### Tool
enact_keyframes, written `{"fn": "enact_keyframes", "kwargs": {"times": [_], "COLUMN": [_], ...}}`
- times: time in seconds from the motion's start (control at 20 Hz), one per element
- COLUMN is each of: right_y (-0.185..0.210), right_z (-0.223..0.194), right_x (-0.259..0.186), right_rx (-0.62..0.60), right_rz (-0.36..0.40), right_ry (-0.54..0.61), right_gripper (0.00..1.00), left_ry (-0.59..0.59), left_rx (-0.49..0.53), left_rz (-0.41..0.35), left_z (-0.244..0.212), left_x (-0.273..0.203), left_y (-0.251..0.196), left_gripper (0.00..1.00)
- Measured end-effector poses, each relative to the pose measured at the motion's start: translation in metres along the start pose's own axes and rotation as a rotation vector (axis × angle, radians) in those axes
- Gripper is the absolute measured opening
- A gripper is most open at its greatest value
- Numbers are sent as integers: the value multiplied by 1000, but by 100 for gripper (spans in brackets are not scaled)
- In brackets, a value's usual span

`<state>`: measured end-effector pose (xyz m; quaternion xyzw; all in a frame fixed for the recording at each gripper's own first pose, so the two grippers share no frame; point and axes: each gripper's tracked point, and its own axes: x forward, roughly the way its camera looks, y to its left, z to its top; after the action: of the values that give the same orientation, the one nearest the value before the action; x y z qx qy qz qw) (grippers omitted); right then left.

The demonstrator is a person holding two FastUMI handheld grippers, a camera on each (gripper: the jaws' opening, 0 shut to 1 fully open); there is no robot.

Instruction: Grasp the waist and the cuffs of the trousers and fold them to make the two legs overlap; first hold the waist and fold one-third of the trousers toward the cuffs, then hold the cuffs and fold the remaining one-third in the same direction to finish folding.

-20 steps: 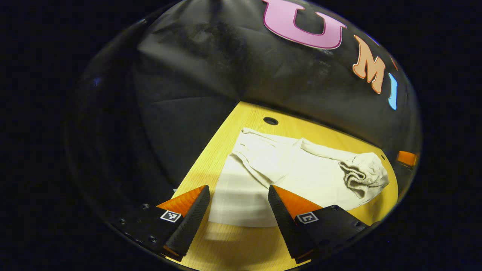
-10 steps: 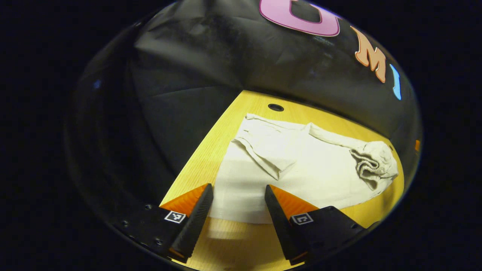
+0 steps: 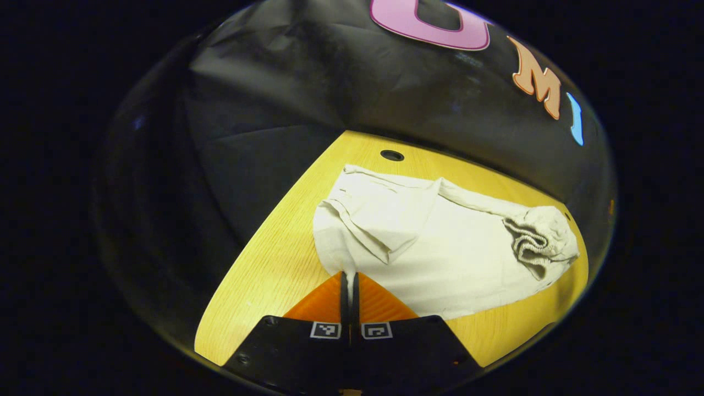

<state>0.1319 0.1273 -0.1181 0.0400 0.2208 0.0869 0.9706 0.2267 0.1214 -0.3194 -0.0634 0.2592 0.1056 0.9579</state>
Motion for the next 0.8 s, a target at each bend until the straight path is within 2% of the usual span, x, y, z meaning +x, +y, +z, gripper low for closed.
{"fn": "enact_keyframes", "kwargs": {"times": [0.15, 0.35, 0.55, 0.6, 0.7, 0.75, 0.8], "right_y": [-13, -28, -42, -46, -58, -65, -73], "right_z": [1, 5, 15, 15, 16, 16, 16], "right_x": [-8, -18, -27, -30, -33, -37, -39], "right_rx": [-14, -21, -3, 1, 0, -6, -12], "right_rz": [-16, -27, -10, -7, -7, -9, -10], "right_ry": [-4, -12, -38, -42, -45, -49, -51], "right_gripper": [96, 96, 96, 92, 92, 96, 96], "left_ry": [-37, -100, -170, -186, -214, -226, -238], "left_rx": [-131, -205, -200, -197, -184, -169, -140], "left_rz": [-25, -93, -163, -182, -231, -259, -279], "left_z": [10, 38, 73, 82, 98, 106, 113], "left_x": [-4, -22, -42, -46, -57, -61, -66], "left_y": [-11, -35, -82, -99, -135, -153, -174], "left_gripper": [0, 0, 0, 0, 0, 0, 0]}}
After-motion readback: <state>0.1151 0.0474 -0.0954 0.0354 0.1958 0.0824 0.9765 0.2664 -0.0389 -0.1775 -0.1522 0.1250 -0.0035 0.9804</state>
